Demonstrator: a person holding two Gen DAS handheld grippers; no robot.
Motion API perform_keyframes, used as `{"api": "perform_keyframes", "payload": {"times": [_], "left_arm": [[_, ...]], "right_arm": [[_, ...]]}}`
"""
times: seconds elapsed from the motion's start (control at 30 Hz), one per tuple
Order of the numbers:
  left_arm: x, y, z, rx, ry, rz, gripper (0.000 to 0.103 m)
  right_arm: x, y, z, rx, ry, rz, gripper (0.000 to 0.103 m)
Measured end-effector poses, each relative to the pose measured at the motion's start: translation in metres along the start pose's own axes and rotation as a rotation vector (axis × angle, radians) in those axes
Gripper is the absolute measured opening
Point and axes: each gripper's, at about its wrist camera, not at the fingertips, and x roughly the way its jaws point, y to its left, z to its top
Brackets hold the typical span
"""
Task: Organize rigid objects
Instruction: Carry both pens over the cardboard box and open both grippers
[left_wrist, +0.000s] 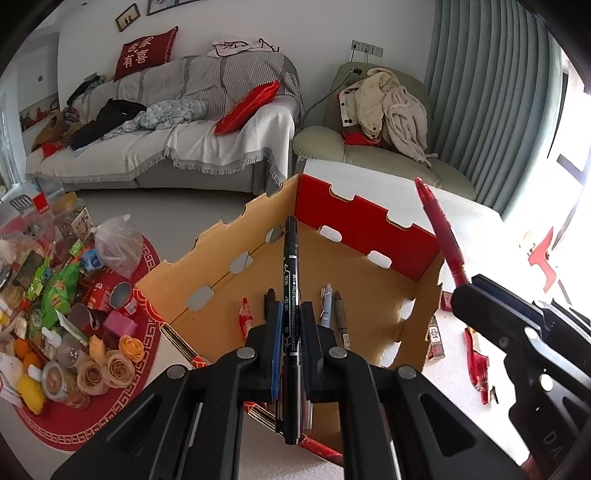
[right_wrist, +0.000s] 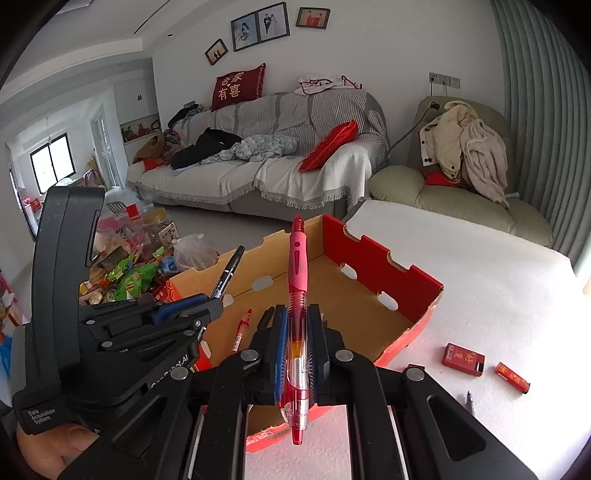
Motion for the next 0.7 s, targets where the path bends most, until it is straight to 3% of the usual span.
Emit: {"api": "perform_keyframes", "payload": {"times": [0.7], "left_arm": [[0.015,0.002,0.001,0.007,0.023,-0.003,0.009]], "right_arm": [[0.017,-0.002,0.001,0.008,0.03,0.004,0.011]]}}
